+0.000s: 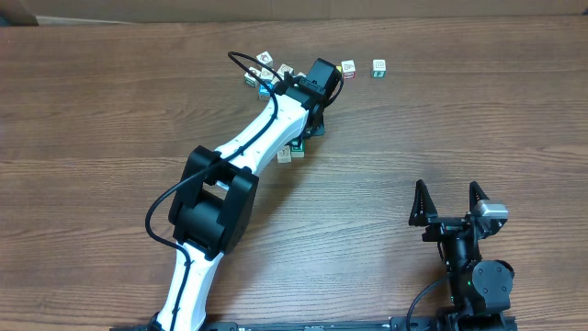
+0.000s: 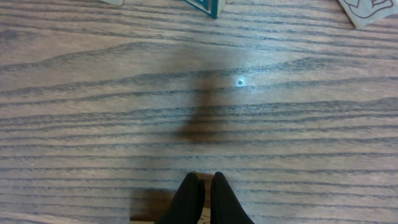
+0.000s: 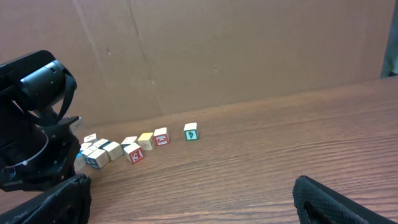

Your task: Form a horizontal line

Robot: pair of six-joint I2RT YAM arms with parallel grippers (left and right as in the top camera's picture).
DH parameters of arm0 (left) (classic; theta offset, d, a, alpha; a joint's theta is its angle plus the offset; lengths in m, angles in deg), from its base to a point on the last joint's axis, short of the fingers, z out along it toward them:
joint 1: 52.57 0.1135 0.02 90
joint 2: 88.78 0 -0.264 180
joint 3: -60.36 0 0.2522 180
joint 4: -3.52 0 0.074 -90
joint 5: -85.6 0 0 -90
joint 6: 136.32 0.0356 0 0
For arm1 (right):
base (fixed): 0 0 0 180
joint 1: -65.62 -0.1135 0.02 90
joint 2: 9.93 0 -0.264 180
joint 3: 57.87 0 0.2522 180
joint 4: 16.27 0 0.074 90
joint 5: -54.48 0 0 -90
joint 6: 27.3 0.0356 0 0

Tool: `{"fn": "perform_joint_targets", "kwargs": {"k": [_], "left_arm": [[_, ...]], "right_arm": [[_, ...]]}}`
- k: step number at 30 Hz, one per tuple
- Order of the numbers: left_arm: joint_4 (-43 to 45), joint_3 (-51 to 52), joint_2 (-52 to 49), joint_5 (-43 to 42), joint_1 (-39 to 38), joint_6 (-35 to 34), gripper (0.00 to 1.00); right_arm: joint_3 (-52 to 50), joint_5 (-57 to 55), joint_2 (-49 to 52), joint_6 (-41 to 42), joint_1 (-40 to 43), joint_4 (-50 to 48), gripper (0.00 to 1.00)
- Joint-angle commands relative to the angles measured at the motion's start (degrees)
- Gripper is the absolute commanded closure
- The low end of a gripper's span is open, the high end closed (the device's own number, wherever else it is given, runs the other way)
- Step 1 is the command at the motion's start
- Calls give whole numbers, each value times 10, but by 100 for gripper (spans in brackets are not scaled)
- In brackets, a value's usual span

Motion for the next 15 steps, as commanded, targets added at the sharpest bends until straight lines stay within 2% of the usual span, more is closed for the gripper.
{"fn": "perform_joint_targets", "kwargs": {"k": [1, 15], "left_arm": [[-6, 9, 19, -5, -4, -8, 96], [-33, 9, 19, -19, -7, -8, 96]], "right_arm": [[-8, 1, -6, -3, 2, -2, 0], [-8, 1, -6, -3, 2, -2, 0]]}}
